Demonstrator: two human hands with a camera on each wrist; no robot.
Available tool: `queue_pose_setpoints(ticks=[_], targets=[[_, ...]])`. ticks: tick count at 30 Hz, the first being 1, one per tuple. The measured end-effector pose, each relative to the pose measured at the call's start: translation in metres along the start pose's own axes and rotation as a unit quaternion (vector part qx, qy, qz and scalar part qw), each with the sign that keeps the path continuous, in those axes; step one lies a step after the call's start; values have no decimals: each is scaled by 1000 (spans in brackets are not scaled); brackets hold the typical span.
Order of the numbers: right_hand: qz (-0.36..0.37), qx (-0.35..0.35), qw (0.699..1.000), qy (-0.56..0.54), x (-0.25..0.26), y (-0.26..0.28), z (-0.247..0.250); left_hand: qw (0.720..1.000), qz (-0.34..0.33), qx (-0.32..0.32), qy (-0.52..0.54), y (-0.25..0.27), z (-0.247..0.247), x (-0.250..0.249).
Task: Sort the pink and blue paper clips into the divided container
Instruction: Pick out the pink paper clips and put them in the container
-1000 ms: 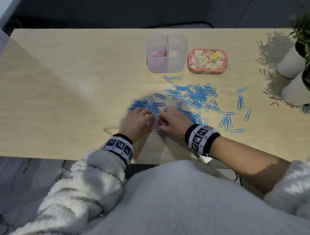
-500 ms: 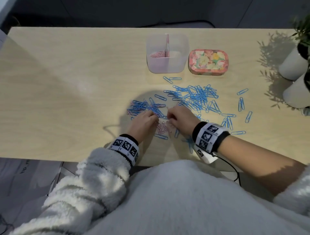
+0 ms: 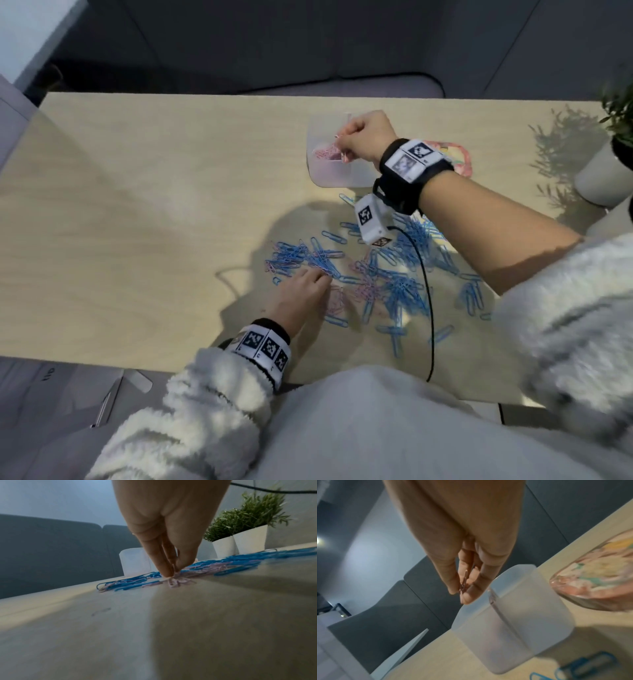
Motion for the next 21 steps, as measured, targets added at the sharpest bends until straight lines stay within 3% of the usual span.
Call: queue_pose_setpoints(ticks=[4, 7, 10, 15, 17, 21], targets=[[-21, -3, 998, 59, 2, -22, -13, 997, 23, 2, 80, -8, 11, 8], [-17, 10, 997, 77, 1, -22, -15, 992, 20, -32, 117, -27, 38, 10], [4, 3, 1000, 23, 1, -8, -3, 977, 38, -99, 184, -62, 83, 18], [16, -20, 996, -84, -25, 43, 20, 928, 102, -210, 292, -129, 144, 55], [-2, -6, 996, -90, -46, 68, 21, 920, 141, -198, 307, -155, 146, 70], [-10, 29, 1000, -5, -77, 106, 9, 962, 149, -105, 205, -191, 130, 74]])
Point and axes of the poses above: each hand's wrist, its own y-axis away from the middle knuckle, its own z-axis out of the back of the hand, x = y × z, the point moved 10 cm from there along -y, towards the middle knuckle, and after that the axes turned 14 degrees about y, right-handed, at the moved point
